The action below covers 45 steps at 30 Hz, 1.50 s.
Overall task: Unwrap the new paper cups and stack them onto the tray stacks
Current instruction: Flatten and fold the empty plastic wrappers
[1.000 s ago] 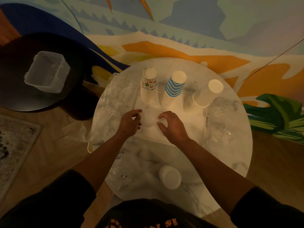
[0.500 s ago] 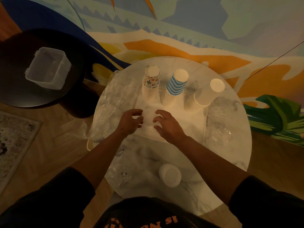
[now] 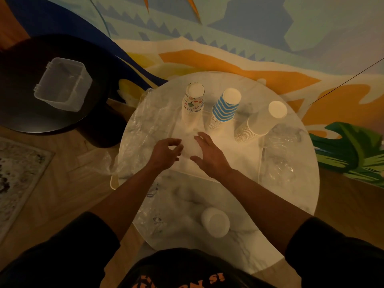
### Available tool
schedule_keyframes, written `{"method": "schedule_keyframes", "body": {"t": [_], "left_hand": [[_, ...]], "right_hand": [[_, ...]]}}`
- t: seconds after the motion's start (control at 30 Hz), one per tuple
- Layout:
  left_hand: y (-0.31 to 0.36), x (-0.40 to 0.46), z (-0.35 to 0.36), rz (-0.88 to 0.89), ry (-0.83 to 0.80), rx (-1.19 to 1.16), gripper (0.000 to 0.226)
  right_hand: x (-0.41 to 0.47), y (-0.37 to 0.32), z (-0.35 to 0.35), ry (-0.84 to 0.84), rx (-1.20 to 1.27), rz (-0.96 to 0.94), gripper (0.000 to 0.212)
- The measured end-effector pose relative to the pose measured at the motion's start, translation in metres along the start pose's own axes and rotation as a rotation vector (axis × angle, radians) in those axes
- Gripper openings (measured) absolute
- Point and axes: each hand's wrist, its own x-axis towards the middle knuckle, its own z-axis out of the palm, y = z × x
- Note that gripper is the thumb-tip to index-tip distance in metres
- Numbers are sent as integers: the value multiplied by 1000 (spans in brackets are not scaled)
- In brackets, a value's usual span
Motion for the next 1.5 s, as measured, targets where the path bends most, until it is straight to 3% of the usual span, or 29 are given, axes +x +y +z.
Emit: {"method": "schedule_keyframes", "body": {"t": [0.13,0.67,0.97,1.13,1.5], "left_hand": [[2,4,-1,-27,1,7,29],[6,0,-5,4,28,55,30],[5,-16,-16,63,83,127,18],[1,-46,-19,127,-11,176,13],[-14,-128,28,120,-344,211,16]], "right_hand": [[6,1,-2,-79,13,53,76],[-2,3,10,31,173,82,80],[-29,16,-6,136,316,155,49],[-69,23,-30,77,432,259,33],[-179,40,-31,-77,387,413,41]]}}
